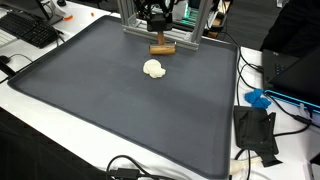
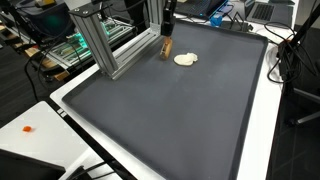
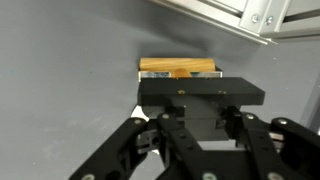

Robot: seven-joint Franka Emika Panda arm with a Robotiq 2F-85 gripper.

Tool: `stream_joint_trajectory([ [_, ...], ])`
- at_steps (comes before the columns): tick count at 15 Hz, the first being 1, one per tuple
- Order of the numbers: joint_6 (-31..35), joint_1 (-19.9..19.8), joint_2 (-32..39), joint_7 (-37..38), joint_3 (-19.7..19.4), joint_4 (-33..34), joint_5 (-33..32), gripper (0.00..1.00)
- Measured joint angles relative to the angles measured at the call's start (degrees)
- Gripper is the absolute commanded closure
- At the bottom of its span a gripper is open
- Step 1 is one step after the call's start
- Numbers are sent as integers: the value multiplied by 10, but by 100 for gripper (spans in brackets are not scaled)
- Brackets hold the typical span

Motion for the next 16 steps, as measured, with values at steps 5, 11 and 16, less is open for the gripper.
stream_joint_trajectory([
  [5,-2,1,-17,20,0,-3,12,78],
  [11,-44,1,-88,79,0,-10,7,78],
  [16,-99,1,-161,117,1,-19,8,78],
])
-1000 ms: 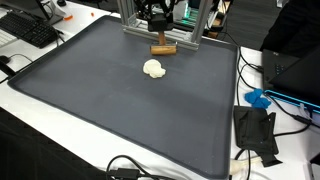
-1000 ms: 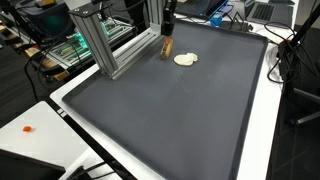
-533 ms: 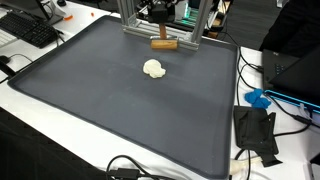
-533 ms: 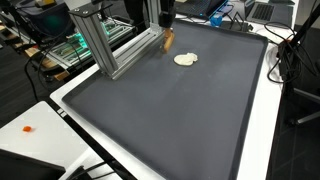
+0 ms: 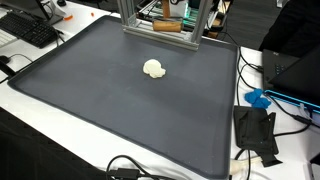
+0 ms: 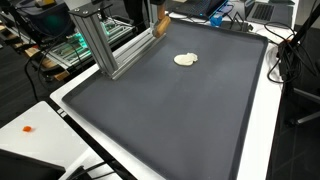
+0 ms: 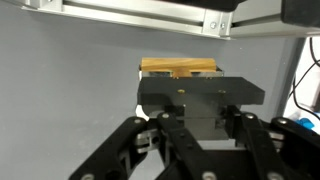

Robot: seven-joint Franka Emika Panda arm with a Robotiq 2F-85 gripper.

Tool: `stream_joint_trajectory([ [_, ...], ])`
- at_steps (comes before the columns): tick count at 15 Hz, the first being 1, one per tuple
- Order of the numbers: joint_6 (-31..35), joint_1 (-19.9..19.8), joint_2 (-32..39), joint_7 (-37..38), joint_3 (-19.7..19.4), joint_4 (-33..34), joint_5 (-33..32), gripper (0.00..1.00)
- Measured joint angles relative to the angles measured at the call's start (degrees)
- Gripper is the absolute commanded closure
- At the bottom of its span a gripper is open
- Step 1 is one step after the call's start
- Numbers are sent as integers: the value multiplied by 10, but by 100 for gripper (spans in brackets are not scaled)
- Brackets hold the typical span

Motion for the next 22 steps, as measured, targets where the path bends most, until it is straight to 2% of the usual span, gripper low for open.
stream_joint_trajectory([
  [4,-35,4,-56,36,3,-15,2,78],
  [12,-41,24,-154,75,21,-67,9,78],
  [22,-43,39,-219,101,42,-128,14,78],
])
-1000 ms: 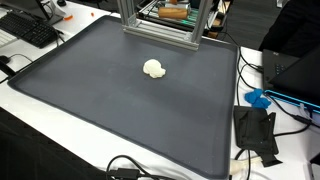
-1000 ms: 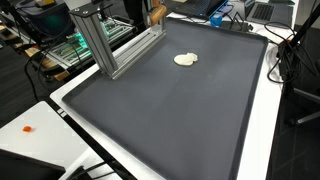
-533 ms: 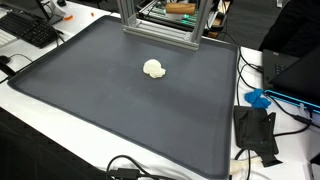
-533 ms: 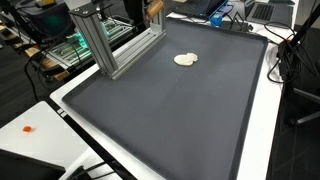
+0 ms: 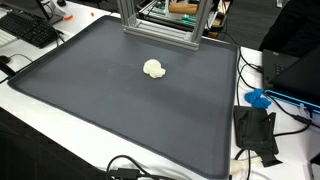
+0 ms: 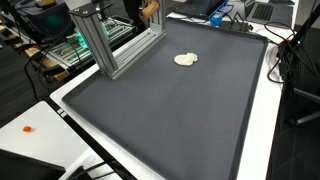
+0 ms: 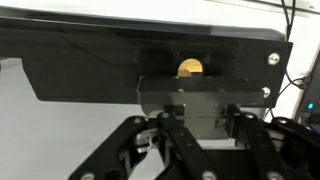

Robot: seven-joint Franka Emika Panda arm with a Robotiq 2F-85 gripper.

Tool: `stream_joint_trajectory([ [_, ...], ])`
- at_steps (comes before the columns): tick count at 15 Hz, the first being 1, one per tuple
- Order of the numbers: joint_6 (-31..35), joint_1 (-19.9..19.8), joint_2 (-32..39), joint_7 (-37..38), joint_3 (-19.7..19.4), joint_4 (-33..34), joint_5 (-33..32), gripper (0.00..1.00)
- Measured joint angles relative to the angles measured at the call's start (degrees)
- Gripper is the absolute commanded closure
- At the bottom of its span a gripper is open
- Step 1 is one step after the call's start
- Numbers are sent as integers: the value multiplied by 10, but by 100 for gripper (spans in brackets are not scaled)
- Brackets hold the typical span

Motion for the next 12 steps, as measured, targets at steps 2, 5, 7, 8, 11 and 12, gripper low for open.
stream_joint_trajectory([
  [2,0,1,-3,6,2,-10,0,78],
  [5,4,1,-4,19,8,-19,0,78],
  [7,6,1,-6,24,9,-21,0,78],
  [8,6,1,-7,26,9,-21,0,78],
  [11,5,1,-9,35,10,-22,0,78],
  [12,5,1,-10,40,10,-23,0,78],
])
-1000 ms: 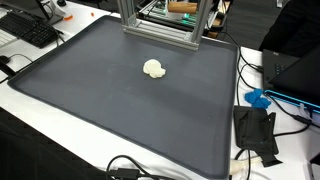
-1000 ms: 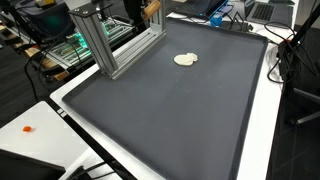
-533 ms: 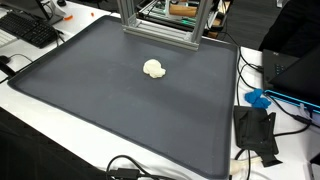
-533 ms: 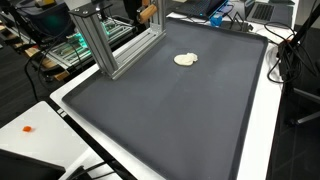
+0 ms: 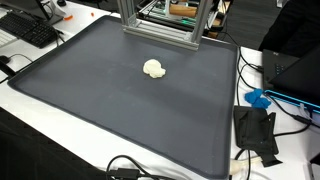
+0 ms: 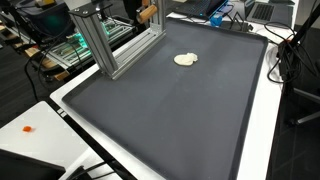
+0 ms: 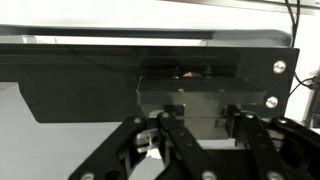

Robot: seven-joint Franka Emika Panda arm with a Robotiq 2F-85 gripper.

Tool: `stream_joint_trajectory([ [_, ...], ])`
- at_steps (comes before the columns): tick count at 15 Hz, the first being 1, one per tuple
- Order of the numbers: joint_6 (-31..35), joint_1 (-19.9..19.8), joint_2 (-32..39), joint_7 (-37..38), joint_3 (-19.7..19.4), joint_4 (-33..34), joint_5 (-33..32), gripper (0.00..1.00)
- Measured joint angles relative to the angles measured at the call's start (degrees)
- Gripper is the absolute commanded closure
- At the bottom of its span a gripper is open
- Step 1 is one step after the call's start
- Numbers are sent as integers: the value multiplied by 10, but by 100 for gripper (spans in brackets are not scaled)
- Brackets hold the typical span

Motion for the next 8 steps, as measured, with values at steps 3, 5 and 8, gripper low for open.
stream_joint_trajectory([
  [3,-5,0,-6,3,4,-3,0,78],
  [5,-8,0,-11,3,8,-6,0,78],
  [8,-8,1,-19,3,12,-12,0,20],
])
